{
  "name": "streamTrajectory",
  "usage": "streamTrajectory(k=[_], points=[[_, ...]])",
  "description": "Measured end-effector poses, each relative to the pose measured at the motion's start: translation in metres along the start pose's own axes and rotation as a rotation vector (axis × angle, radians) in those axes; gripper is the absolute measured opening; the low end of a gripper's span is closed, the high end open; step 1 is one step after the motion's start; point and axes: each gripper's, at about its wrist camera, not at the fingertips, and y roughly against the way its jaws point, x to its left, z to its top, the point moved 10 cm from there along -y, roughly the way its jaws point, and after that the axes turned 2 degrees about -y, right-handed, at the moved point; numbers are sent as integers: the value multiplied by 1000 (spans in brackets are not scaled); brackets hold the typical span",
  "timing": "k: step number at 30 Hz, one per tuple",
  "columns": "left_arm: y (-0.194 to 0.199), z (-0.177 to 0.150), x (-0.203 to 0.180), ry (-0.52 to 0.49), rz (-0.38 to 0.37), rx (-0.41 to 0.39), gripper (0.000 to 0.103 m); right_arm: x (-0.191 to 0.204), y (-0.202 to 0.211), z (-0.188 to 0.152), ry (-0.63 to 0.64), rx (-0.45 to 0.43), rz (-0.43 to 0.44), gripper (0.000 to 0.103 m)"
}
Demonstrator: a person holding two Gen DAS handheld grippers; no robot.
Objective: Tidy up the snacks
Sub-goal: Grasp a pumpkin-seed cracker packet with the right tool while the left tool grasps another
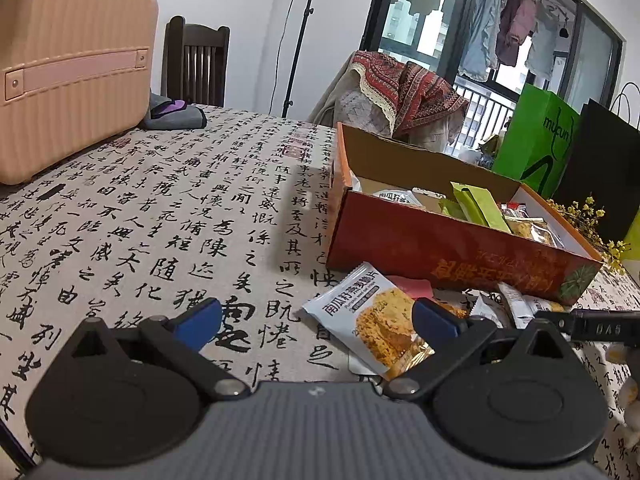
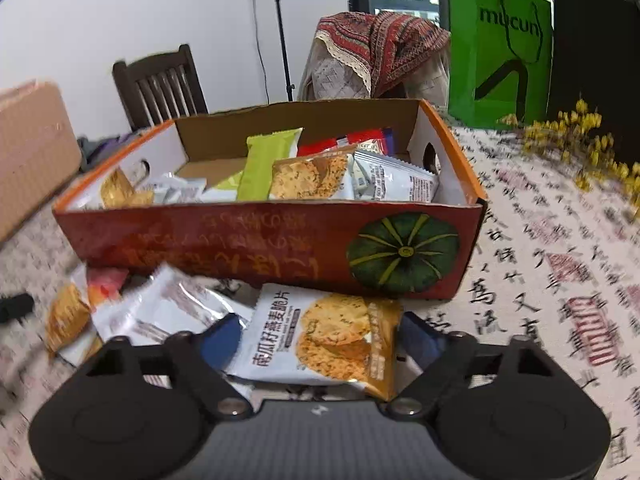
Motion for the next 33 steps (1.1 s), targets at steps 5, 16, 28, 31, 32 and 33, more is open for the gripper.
streamTrajectory(k=[5, 16, 28, 31, 32, 33], points=[[0, 0, 1, 5, 2, -2, 103, 2, 7, -6, 56, -5, -5, 71], [-1, -1, 2, 8, 3, 0, 103, -4, 43, -8, 46, -118, -16, 61], [-4, 3, -14, -49, 17, 42, 103, -31, 61, 1, -84, -263, 18, 61], [-11, 8, -23, -47, 43, 71, 103, -31, 61, 0, -87, -268, 17, 61], [-14, 9, -25, -48, 52, 79, 103, -31, 62, 0, -85, -273, 15, 61], [-19, 10, -27, -47, 68, 92, 103, -31, 63, 0, -83, -278, 13, 62]])
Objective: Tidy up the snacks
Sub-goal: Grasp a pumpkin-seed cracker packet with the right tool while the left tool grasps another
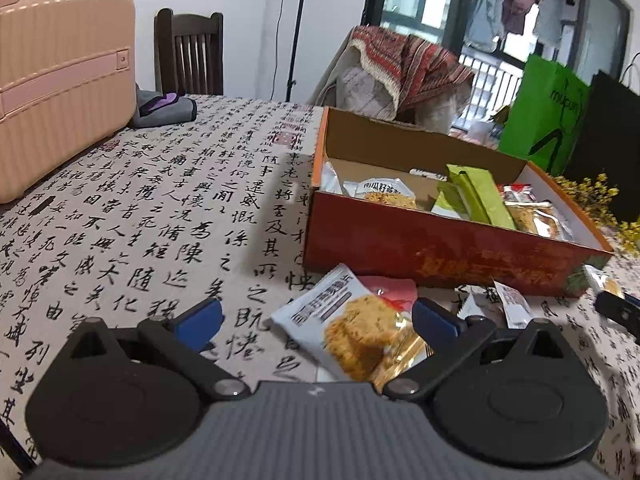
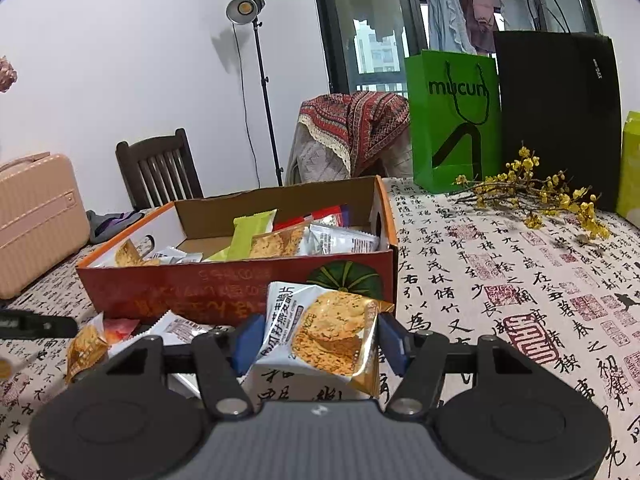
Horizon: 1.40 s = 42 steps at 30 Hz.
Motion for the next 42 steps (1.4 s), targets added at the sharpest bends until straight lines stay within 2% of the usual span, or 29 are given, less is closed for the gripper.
streamTrajectory(k=[3, 7, 10, 13, 15, 17, 22, 26, 28, 30, 35, 37, 38, 39, 42], points=[[-14, 2, -1, 31, 36, 42, 103, 1, 0, 0, 4, -5, 0, 62], [-27, -4, 0, 77, 48, 86, 103, 2, 0, -1, 4, -4, 2, 63], [-26, -10, 0, 58, 60, 76, 102, 2, 0, -1, 7, -3, 5, 63], [-21, -12, -1, 52, 42, 58, 88, 3, 0, -1, 8, -5, 6, 64], [-15, -13, -2, 40, 30, 46, 63, 3, 0, -1, 7, -6, 4, 64], [-12, -13, -2, 39, 10, 43, 53, 3, 0, -1, 8, -5, 2, 64], [-2, -11, 6, 50, -7, 12, 45, 3, 0, -3, 13, -3, -5, 64], [7, -9, 11, 47, -13, -16, 35, 4, -1, -2, 23, -4, -7, 64], [12, -8, 12, 36, -15, -35, 26, 4, -1, -2, 29, -6, -10, 64], [15, -7, 12, 25, -17, -47, 24, 4, -1, -3, 33, -6, -12, 64], [16, -12, 16, 22, -14, -45, 25, 4, -1, -4, 41, -3, -22, 64], [16, -13, 19, 23, 2, -37, 40, 5, -2, -5, 45, 0, -26, 64], [15, -15, 21, 30, 9, -30, 56, 5, -2, -5, 47, 1, -27, 64], [13, -16, 23, 41, 16, -22, 63, 5, -2, -5, 48, 2, -28, 64], [9, -19, 23, 50, 15, -5, 64, 5, -2, -6, 49, 3, -30, 64]])
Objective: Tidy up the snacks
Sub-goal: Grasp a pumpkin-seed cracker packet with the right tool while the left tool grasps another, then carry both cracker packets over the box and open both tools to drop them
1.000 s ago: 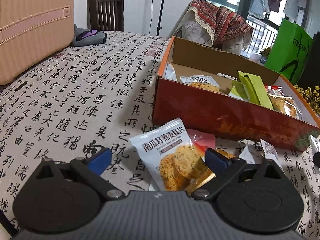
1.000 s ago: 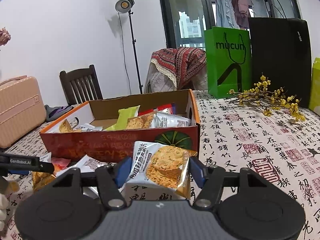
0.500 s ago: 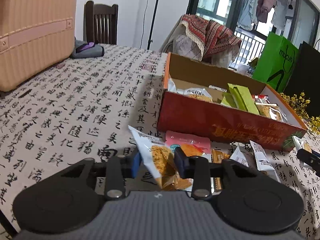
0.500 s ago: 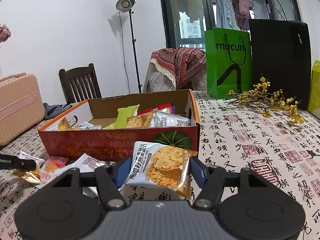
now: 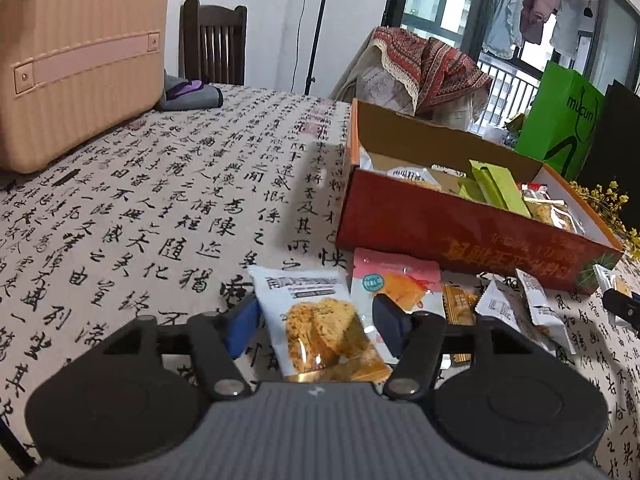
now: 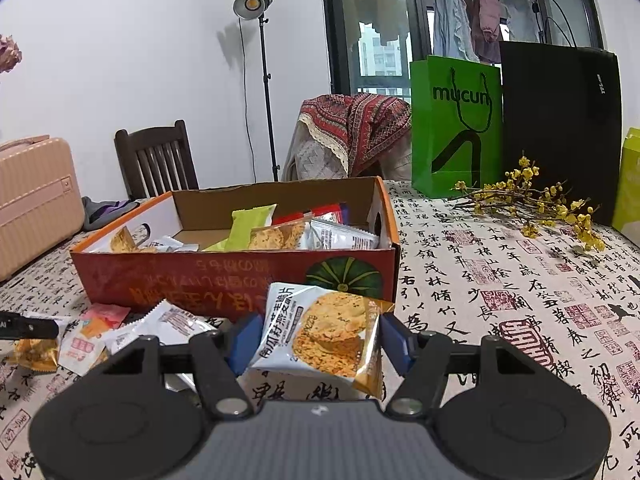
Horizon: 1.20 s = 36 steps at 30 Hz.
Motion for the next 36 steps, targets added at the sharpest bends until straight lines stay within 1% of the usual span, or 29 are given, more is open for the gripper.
streamTrajectory(k=[3, 5, 7, 8, 9, 12, 15, 18, 22, 26, 32, 36], points=[[-6, -3, -4, -12, 11, 13, 64, 0, 0, 0, 4, 0, 0, 64], [-8, -4, -7, -41, 37, 7, 64, 1, 0, 0, 5, -1, 2, 64], [-9, -4, -8, -54, 49, 4, 59, 1, 1, 0, 7, -2, 4, 64], [-9, -4, -7, -59, 52, 1, 53, 2, 1, 0, 8, -3, 5, 64], [-8, -4, -7, -59, 46, -1, 49, 2, 1, 0, 8, -4, 5, 64], [-5, -4, -7, -53, 27, -9, 46, 2, 2, 1, 9, -9, 7, 64], [3, -2, -7, -45, 6, -23, 45, 2, 3, 1, 9, -13, 9, 64], [18, 3, -8, -49, -13, -61, 45, 3, 4, 2, 8, -21, 14, 64], [41, 19, -12, -55, -44, -130, 45, 6, 11, 9, 13, -44, 21, 64], [55, 40, -21, -93, -57, -192, 45, 13, 24, 22, 42, -88, 30, 64], [56, 72, -44, -132, -87, -242, 45, 28, 28, 53, 80, -133, 33, 64], [44, 90, -67, -153, -133, -242, 45, 39, 16, 74, 81, -141, 39, 64]])
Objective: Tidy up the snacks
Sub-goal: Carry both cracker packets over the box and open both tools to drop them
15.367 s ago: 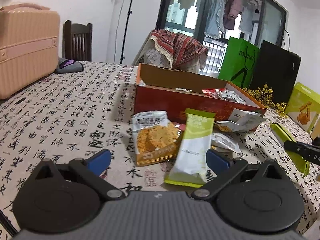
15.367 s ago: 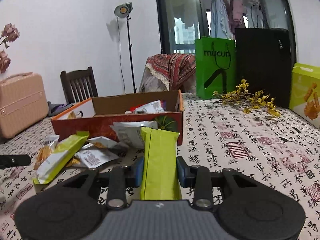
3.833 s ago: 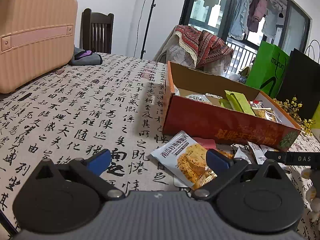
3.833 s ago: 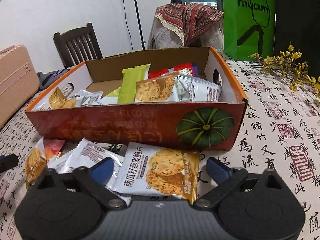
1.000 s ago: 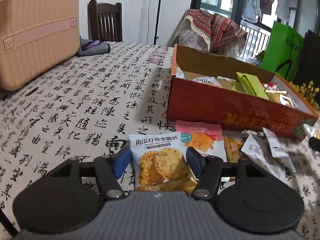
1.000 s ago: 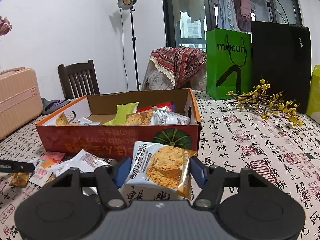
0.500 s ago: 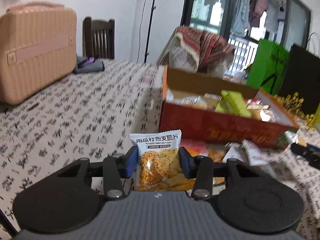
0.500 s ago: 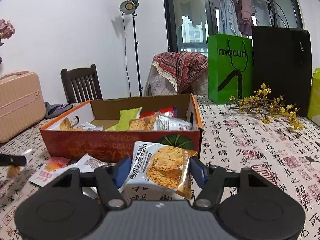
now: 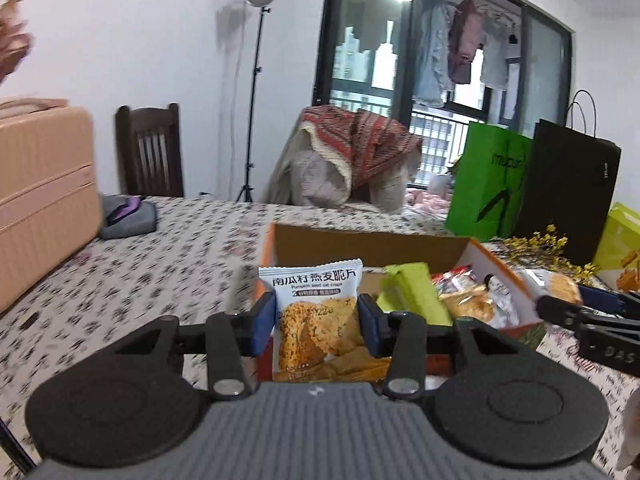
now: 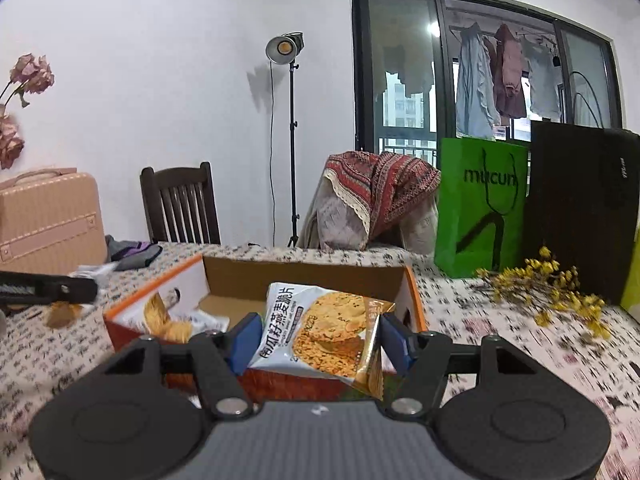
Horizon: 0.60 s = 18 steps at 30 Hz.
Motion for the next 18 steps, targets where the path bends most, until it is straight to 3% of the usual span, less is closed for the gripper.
streamTrajectory(k=[10, 14, 18], points=[[-53, 27, -29, 19, -25, -21, 45, 1, -65, 20, -36, 37, -44, 64], [-78, 20, -22, 24, 57, -24, 45, -8, -81, 11, -79, 33, -54, 64], [-97, 6, -16, 10, 69, -15, 45, -14, -85, 0, -109, 6, -36, 64]])
